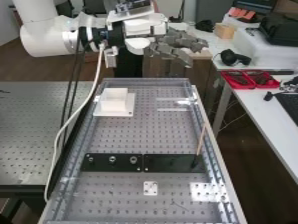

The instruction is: Grab the pcb board and place it in the clear container

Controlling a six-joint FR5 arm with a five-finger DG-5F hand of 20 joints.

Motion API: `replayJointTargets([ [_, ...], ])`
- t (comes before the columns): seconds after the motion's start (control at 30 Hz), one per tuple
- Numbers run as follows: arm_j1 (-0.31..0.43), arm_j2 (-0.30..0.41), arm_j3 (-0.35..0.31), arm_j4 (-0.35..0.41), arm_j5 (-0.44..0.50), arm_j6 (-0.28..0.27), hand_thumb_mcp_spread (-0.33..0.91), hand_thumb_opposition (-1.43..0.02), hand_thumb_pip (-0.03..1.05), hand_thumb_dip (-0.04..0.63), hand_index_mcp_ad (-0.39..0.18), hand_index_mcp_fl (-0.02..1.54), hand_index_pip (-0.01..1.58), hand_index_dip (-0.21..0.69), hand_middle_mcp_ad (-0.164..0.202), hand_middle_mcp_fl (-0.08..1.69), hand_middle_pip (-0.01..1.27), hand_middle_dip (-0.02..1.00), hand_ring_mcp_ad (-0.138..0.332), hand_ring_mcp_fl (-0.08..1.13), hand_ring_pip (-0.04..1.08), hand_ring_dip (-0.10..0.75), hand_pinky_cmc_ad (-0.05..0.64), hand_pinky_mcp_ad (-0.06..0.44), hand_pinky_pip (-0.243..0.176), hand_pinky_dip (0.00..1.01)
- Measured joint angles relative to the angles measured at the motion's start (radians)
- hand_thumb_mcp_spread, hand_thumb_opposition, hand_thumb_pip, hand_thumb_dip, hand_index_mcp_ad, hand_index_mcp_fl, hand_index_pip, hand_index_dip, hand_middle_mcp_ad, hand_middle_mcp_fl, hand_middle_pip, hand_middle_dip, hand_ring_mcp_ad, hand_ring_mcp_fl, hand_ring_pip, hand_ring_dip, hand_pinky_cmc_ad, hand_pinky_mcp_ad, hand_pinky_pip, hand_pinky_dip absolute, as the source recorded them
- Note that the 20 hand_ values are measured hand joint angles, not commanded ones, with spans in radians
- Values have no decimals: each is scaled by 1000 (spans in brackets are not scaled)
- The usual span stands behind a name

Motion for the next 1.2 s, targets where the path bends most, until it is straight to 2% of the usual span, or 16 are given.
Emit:
replayJointTargets([
  [1.2,-1,-7,5,-1,-5,13,326,-817,339,126,-126,475,75,91,91,307,157,363,176,47,138,152,468,370,-93,592],
])
